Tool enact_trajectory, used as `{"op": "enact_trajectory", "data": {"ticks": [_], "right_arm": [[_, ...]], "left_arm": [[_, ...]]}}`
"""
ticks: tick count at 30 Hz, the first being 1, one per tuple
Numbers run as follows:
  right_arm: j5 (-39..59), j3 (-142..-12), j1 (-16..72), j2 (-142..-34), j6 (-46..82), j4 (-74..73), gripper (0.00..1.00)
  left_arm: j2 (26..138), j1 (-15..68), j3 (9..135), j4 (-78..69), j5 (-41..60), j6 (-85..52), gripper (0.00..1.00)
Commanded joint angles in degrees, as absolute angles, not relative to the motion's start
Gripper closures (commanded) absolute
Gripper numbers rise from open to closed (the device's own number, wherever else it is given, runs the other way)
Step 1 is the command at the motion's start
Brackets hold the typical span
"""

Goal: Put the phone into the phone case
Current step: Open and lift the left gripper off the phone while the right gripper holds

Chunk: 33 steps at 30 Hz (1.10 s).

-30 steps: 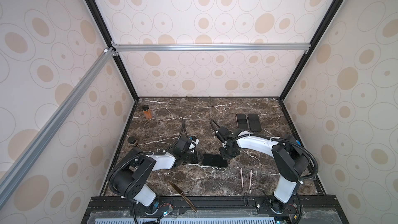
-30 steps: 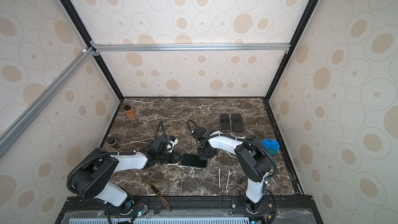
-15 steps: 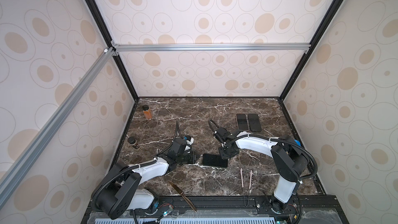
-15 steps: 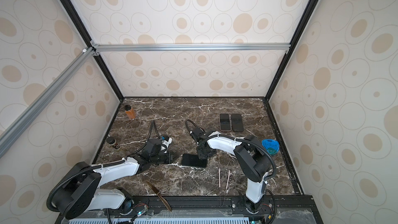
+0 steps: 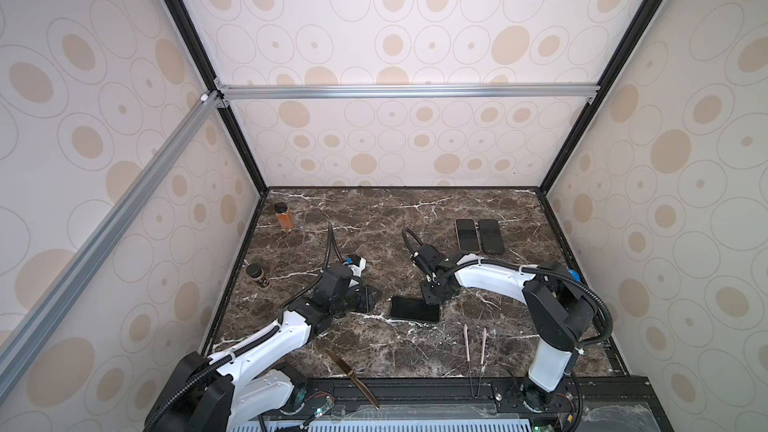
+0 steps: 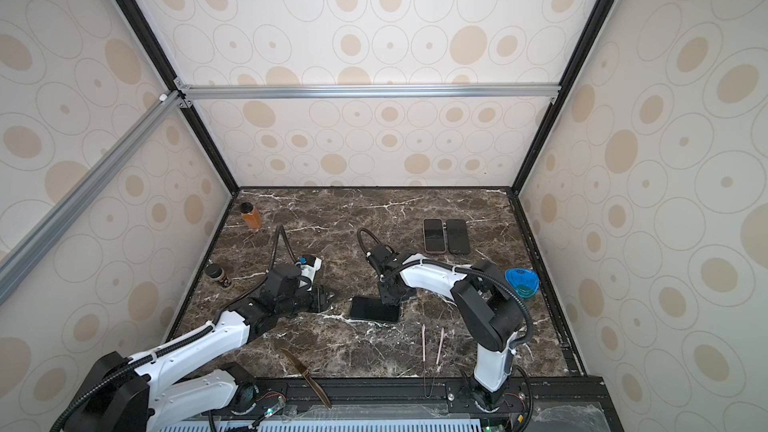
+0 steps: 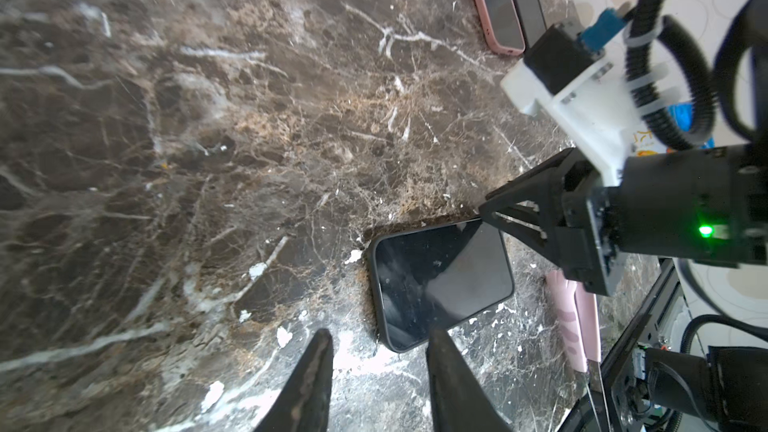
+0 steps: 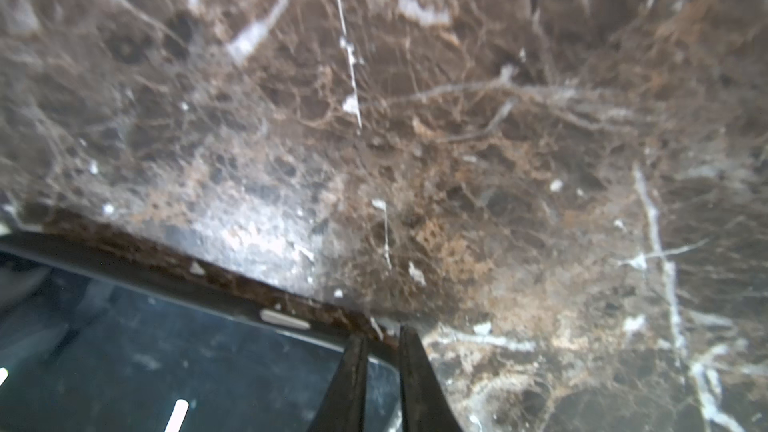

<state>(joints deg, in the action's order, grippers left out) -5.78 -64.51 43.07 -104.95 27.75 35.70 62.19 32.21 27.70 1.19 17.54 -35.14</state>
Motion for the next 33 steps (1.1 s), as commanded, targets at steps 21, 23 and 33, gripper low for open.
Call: {"op": "enact_trajectory", "data": {"ticks": [21,23,33], "right_arm": [[-6.7,-56.8,43.8,-111.4,26.1,33.9,0.77],[-6.2,-57.1,43.8,-109.5,24.8,33.9,0.74],[-2.9,-61.2,43.9,-97.0,13.1,37.4,0.24]], "left_arm": [[57.0,31.1,32.8,10.5,12.8,-34.0,0.46],[56.6,31.0,32.8,10.8,12.6,-34.1,0.45],[54.0,30.7,32.7,14.4,8.2,-34.2,0.30]]}}
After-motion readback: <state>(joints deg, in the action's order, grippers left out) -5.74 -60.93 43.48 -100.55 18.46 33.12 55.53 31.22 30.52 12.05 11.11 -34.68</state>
